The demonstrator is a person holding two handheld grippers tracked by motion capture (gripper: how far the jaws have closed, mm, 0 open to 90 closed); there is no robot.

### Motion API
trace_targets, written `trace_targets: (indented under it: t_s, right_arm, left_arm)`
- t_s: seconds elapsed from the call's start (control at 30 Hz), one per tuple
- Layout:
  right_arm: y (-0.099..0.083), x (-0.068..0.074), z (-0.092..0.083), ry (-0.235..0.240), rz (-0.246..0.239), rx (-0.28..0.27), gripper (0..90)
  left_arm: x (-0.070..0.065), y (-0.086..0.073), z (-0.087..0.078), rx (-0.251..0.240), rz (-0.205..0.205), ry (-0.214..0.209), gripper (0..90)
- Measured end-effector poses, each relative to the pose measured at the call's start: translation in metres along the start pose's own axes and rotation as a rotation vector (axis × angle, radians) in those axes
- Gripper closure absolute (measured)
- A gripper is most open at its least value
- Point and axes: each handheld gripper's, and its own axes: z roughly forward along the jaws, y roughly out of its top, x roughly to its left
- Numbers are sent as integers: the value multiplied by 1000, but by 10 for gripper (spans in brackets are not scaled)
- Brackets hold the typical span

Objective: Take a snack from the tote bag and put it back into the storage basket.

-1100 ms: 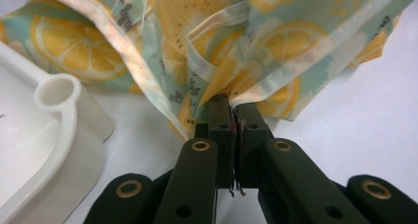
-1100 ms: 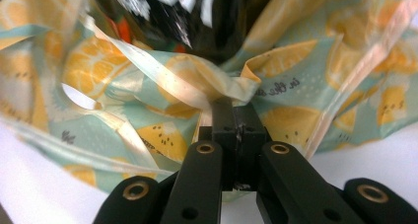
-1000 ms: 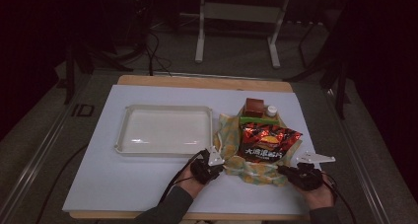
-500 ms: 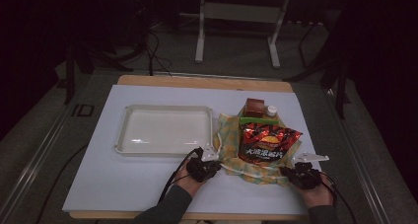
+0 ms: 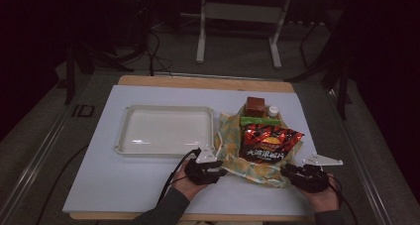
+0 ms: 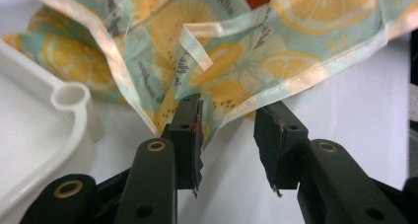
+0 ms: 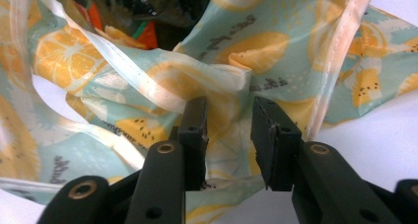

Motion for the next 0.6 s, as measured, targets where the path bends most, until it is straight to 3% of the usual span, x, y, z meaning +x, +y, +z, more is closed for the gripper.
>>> trace_targets:
  t_s: [0.33,0.6]
  right_arm:
    - [-5,6,-3,8,-12,-41,643]
    - [4,7,-17,31,-29,-91,606]
  left_arm:
    - [2,18,-18,-53,-3,-2,608]
    - [3,17,-22,-68,-4,-9,592]
